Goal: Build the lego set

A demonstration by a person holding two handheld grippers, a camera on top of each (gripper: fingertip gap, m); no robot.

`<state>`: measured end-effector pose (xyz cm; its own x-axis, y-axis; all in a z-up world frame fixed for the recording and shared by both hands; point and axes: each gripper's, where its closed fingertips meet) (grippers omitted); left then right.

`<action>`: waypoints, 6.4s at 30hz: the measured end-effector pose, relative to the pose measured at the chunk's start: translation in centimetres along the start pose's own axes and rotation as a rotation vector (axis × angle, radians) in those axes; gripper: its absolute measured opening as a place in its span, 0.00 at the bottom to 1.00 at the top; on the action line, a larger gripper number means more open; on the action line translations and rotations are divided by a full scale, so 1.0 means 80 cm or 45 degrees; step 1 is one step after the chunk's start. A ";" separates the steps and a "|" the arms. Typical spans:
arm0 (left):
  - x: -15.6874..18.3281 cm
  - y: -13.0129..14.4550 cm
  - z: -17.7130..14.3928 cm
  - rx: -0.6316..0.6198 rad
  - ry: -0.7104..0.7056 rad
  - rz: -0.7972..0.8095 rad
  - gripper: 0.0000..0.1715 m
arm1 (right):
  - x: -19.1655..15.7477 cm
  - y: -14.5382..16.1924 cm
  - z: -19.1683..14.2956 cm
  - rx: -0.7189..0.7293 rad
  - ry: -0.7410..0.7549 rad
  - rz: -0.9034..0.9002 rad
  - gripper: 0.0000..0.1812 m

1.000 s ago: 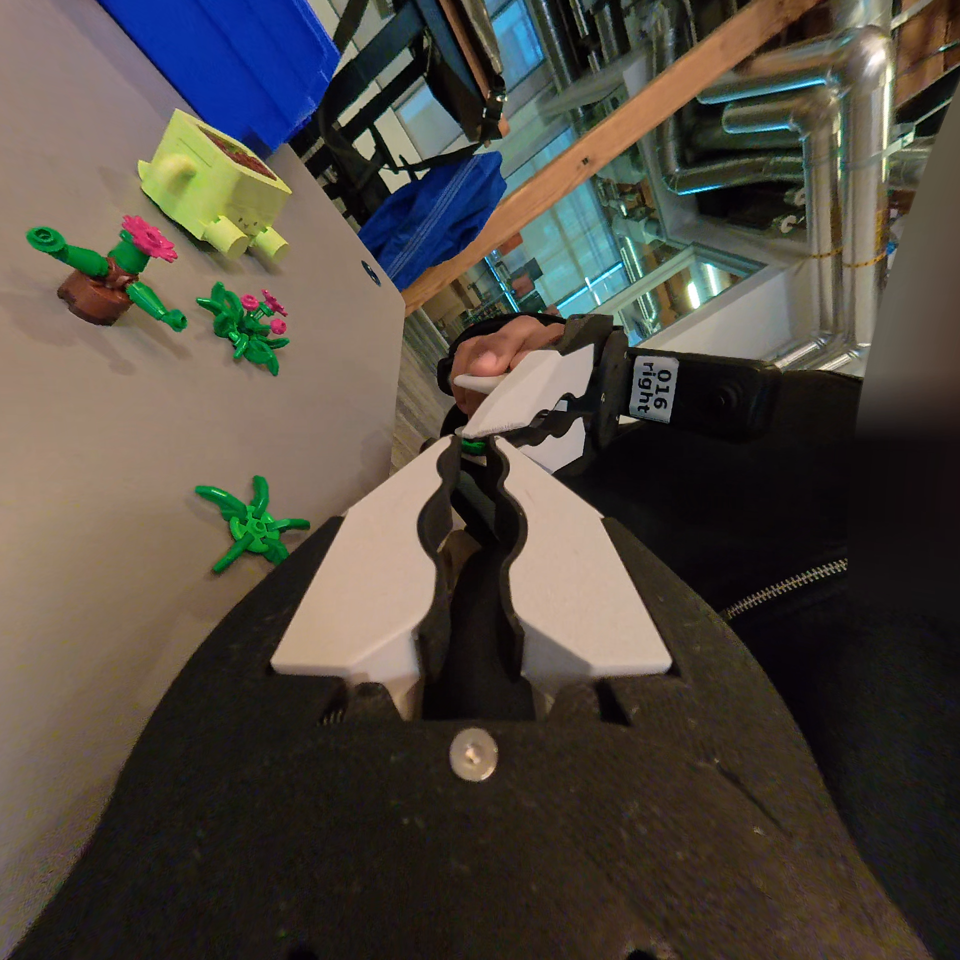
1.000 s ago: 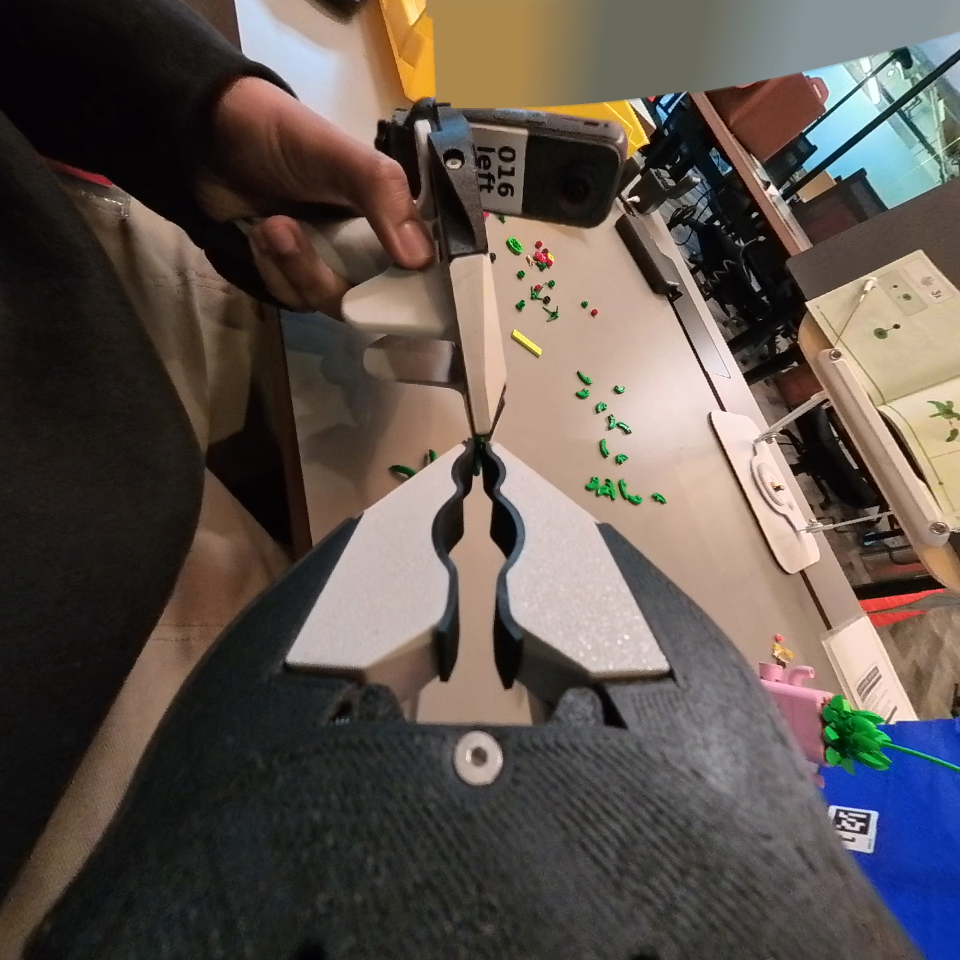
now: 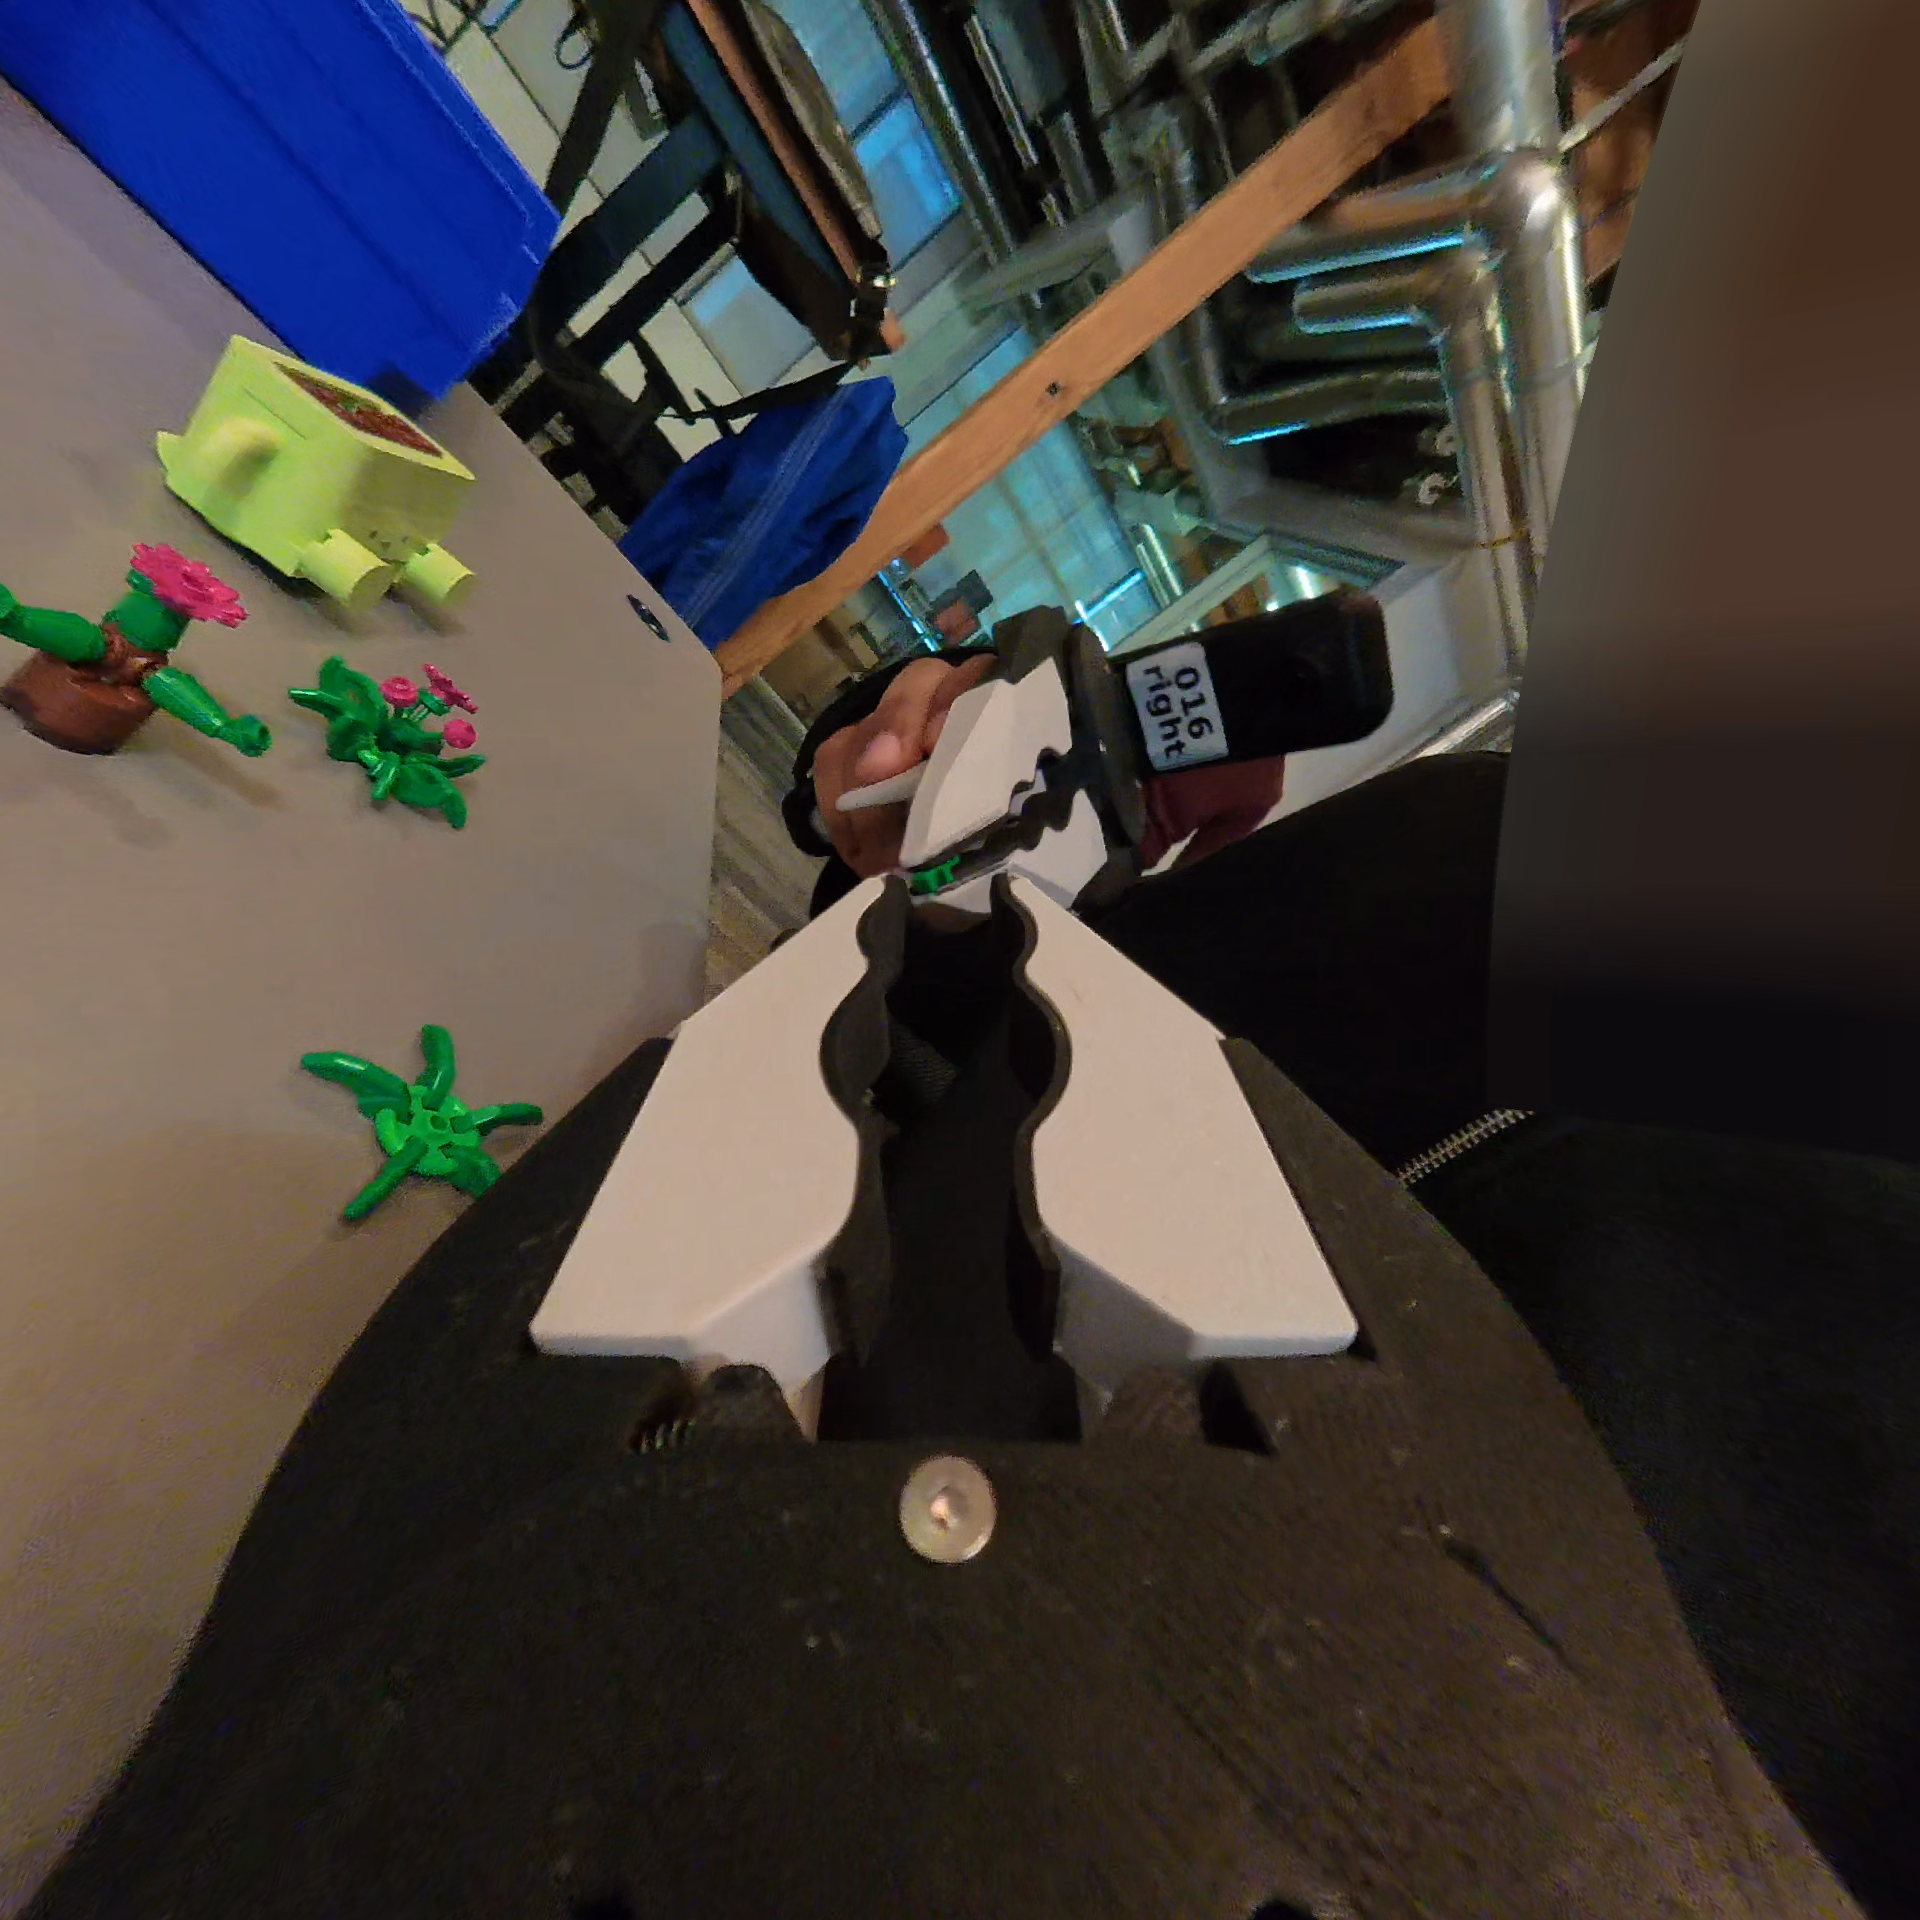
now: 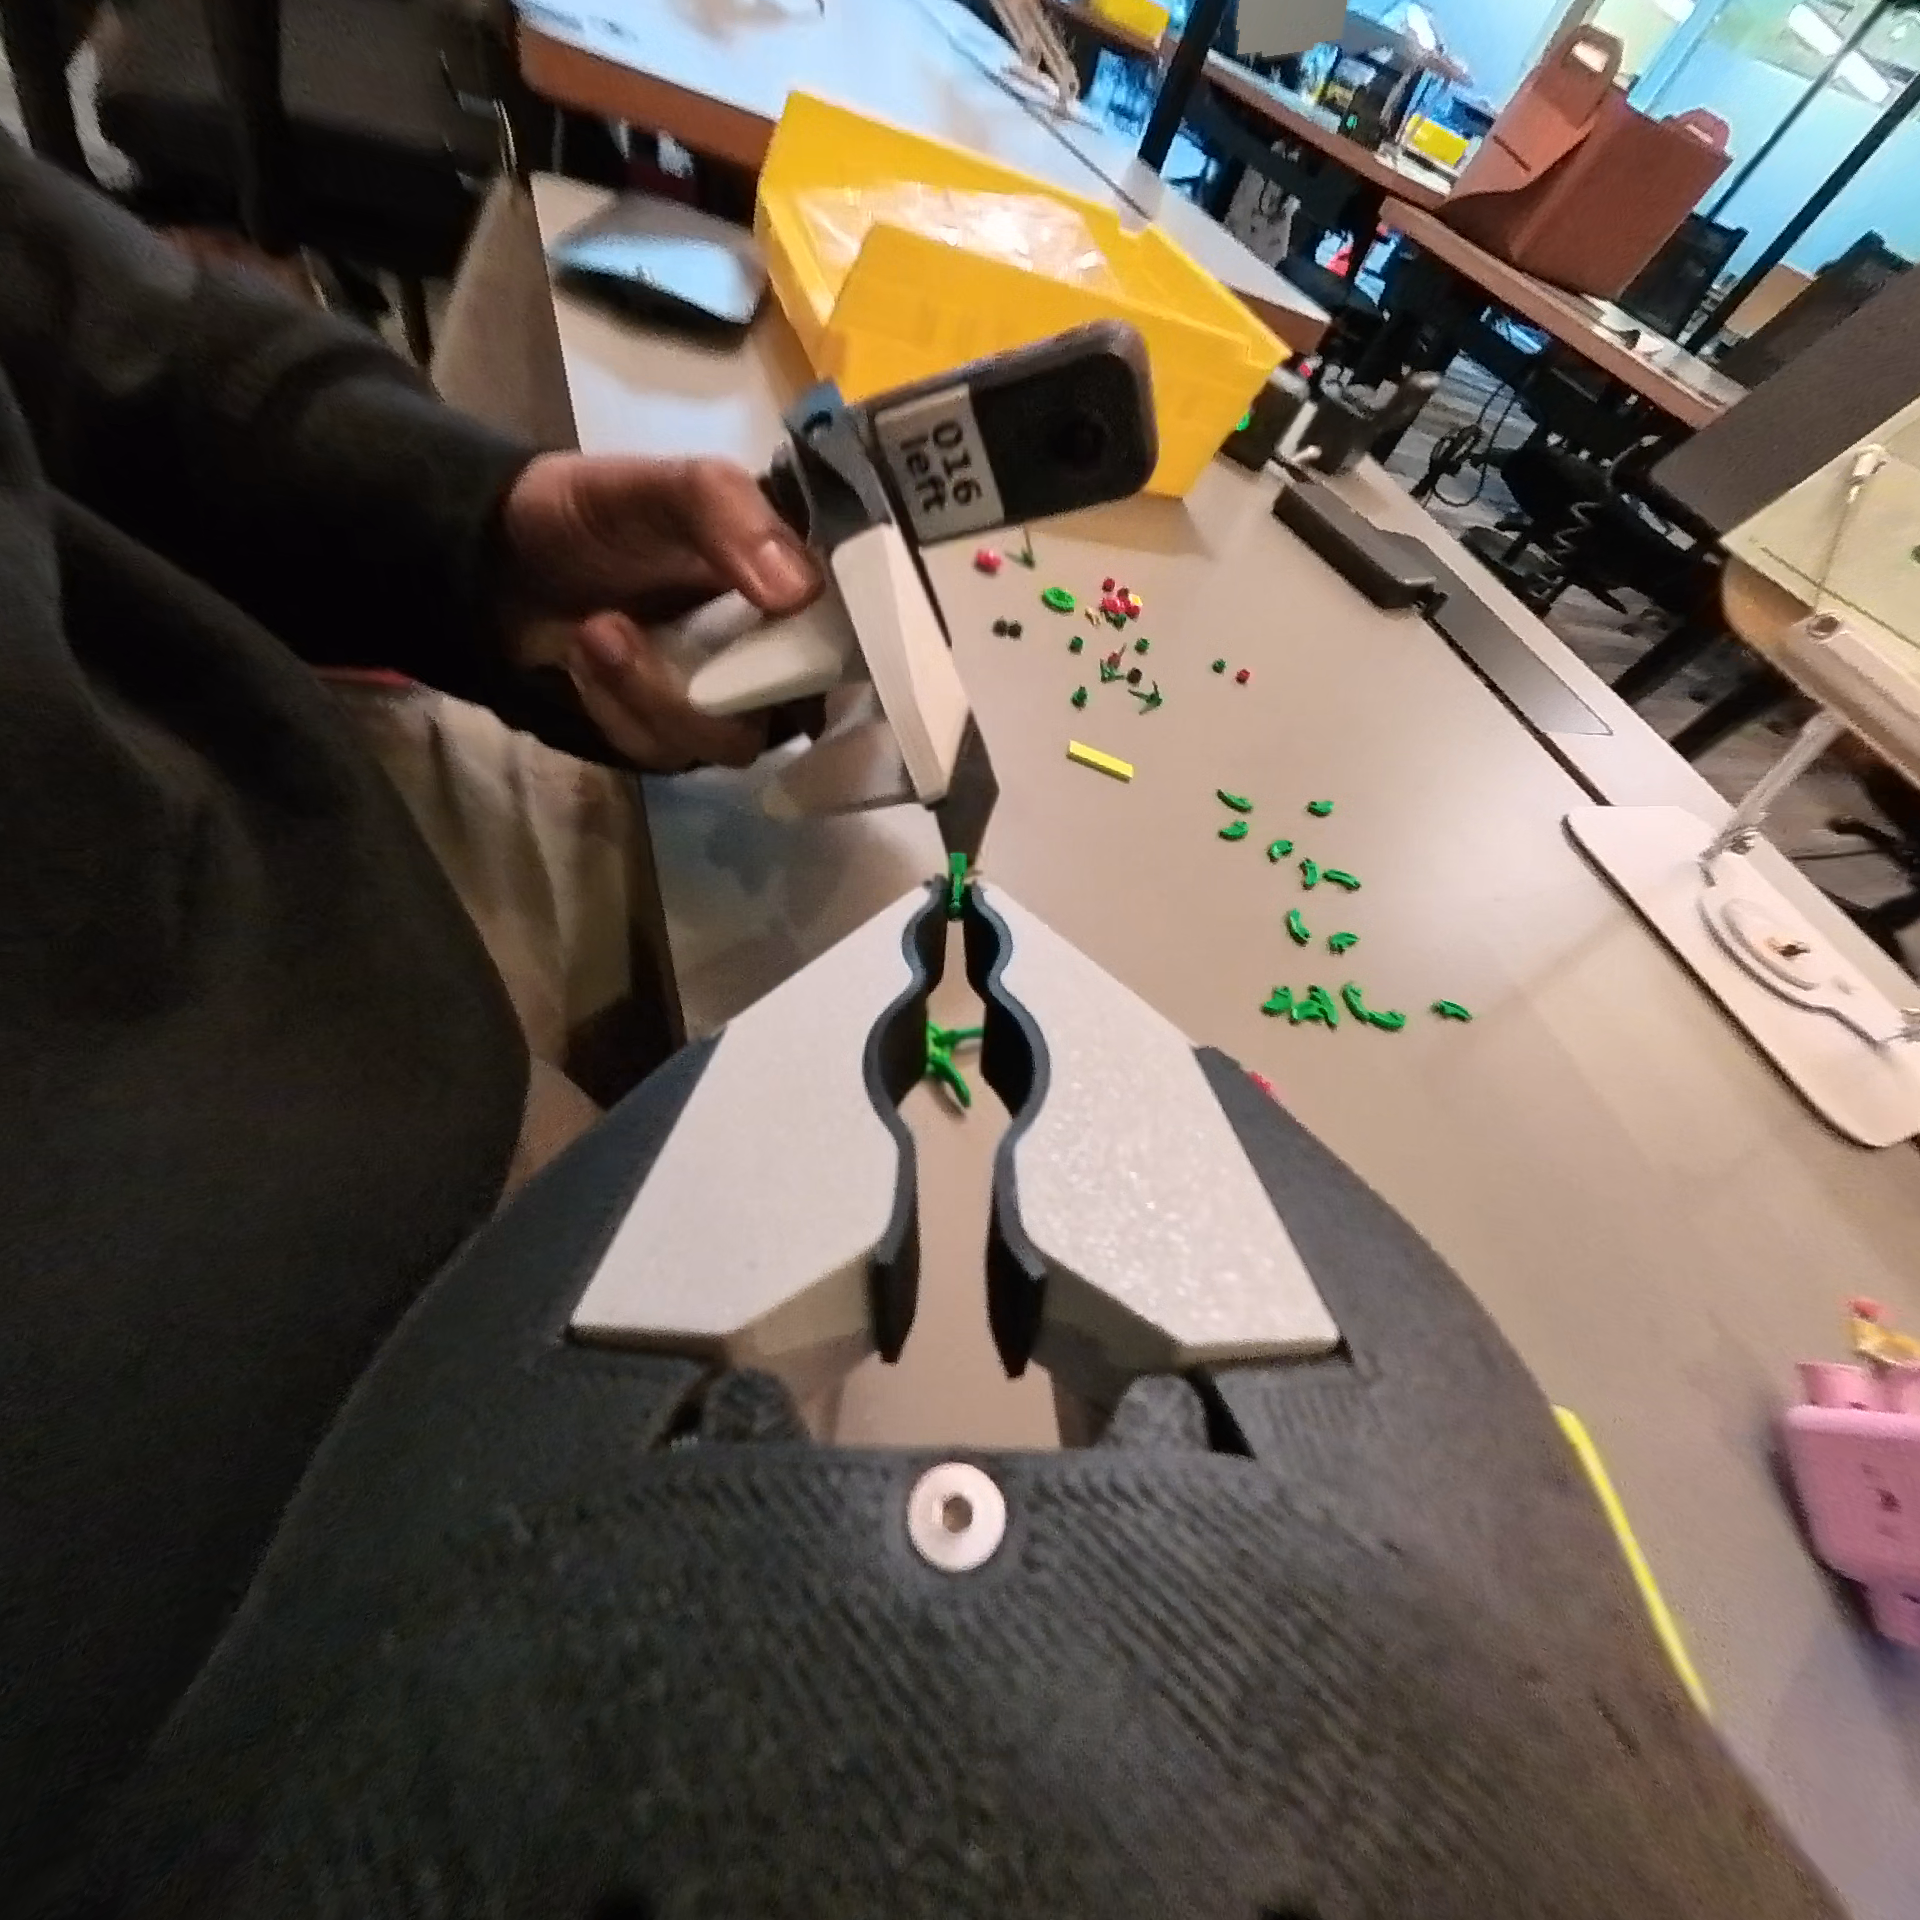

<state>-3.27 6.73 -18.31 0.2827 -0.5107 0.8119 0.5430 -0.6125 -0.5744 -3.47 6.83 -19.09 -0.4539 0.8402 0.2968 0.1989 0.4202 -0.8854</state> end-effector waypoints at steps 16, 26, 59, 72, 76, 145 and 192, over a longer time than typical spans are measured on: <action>-0.083 0.013 -0.033 -0.242 -0.712 0.438 0.14 | 0.008 0.093 0.027 -0.450 -0.058 0.447 0.00; -0.122 0.044 -0.030 -0.550 -0.997 0.691 0.15 | -0.011 0.120 0.052 -0.594 -0.193 0.621 0.00; -0.131 0.055 -0.024 -0.669 -1.092 0.824 0.10 | -0.014 0.118 0.056 -0.613 -0.273 0.215 0.00; -0.131 0.055 -0.025 -0.683 -1.085 0.839 0.10 | -0.013 0.118 0.058 -0.618 -0.282 0.273 0.00; -0.131 0.055 -0.025 -0.677 -1.087 0.839 0.10 | -0.013 0.118 0.058 -0.601 -0.265 0.320 0.00; -0.231 -0.125 -0.152 -0.315 -1.718 0.621 0.16 | 0.023 0.080 0.004 -0.097 0.181 0.584 0.06; -0.082 -0.006 -0.048 -0.188 -1.121 0.902 0.00 | 0.041 0.058 -0.013 0.129 0.227 0.810 0.14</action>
<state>-8.46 8.07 -23.77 0.9770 -0.2052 0.0577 -0.0417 -0.4495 -0.8923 -3.10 11.92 -21.87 -0.1231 0.9611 -0.2472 0.2939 -0.2026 -0.9341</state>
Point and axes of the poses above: each gripper's, where its closed fingertips meet, z out along the fingers, y out of its underside, x = y × z across the jaws, and after that the axes turned 4 degrees about -y, right-handed
